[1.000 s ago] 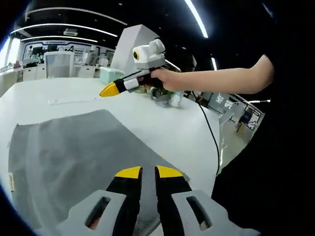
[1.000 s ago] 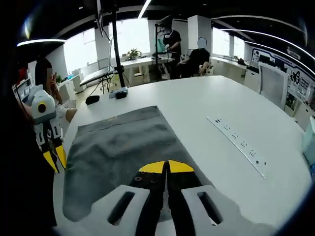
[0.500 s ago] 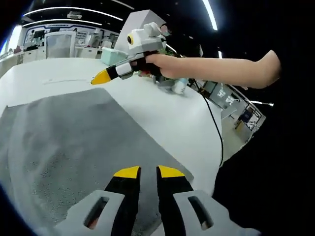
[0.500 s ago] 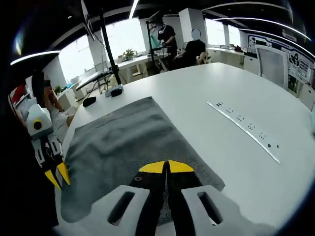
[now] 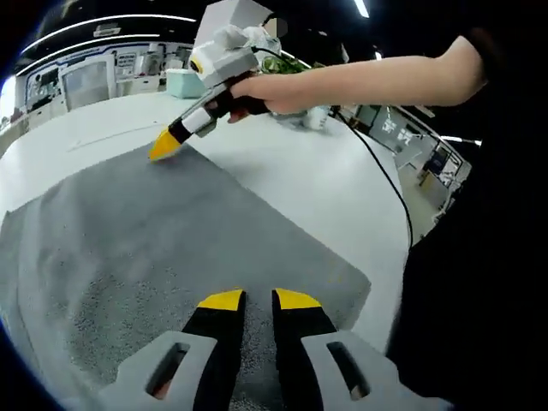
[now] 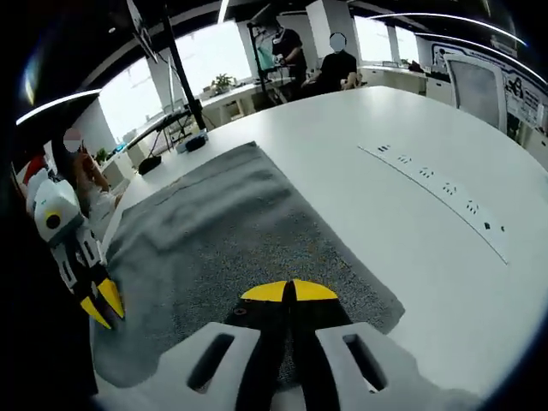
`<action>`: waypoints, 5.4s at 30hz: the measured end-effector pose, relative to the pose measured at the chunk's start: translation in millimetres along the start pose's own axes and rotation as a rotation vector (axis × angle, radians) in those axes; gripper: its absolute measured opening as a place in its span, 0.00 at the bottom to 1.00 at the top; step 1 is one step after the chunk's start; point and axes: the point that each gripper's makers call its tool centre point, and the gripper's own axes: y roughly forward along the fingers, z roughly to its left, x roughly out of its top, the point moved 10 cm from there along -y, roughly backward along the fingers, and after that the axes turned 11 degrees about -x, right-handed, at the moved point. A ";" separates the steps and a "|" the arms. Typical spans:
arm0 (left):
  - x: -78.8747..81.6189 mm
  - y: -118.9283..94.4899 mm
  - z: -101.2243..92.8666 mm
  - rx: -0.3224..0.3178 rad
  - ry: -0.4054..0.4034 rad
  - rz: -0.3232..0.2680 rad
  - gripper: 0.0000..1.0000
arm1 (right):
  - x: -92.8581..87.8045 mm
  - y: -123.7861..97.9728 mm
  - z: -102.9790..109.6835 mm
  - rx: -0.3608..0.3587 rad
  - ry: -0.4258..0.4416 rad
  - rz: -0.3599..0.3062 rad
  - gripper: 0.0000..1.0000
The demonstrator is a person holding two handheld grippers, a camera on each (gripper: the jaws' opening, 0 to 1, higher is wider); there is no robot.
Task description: Fold the towel on the table until its edges align and the towel forms a compact rectangular stack.
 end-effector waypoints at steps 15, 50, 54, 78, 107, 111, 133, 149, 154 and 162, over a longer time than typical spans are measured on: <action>5.9 4.0 0.2 0.045 0.137 0.065 0.06 | -11.1 1.5 3.0 -0.036 0.031 -0.044 0.00; 25.3 12.8 -5.4 0.025 0.422 0.352 0.03 | 17.6 9.8 30.9 -0.203 -0.657 0.256 0.00; 27.4 14.0 -5.4 0.010 0.421 0.382 0.03 | 19.4 13.0 36.5 -0.215 -0.723 0.291 0.00; 18.5 7.2 -15.6 0.139 0.311 0.395 0.03 | 17.8 5.2 34.8 -0.286 -0.500 0.424 0.00; -2.6 -18.7 -10.9 0.140 0.246 0.349 0.02 | 4.5 -12.4 37.7 -0.320 -0.193 0.710 0.00; 0.9 -17.5 -10.4 0.136 0.211 0.376 0.02 | 3.5 -9.3 40.9 -0.347 -0.251 0.787 0.00; -7.9 -29.2 -5.4 0.116 0.223 0.335 0.02 | -23.1 -42.3 46.8 -0.388 0.014 0.608 0.00; -15.4 -37.1 -5.9 0.113 0.213 0.314 0.02 | -20.3 -41.7 55.1 -0.352 -0.020 0.673 0.00; -15.6 -37.4 -5.4 0.114 0.208 0.307 0.02 | -17.4 -37.4 59.2 -0.378 -0.045 0.711 0.00; -16.7 -39.4 -3.2 0.105 0.183 0.294 0.02 | -18.4 -38.8 61.0 -0.392 -0.088 0.716 0.00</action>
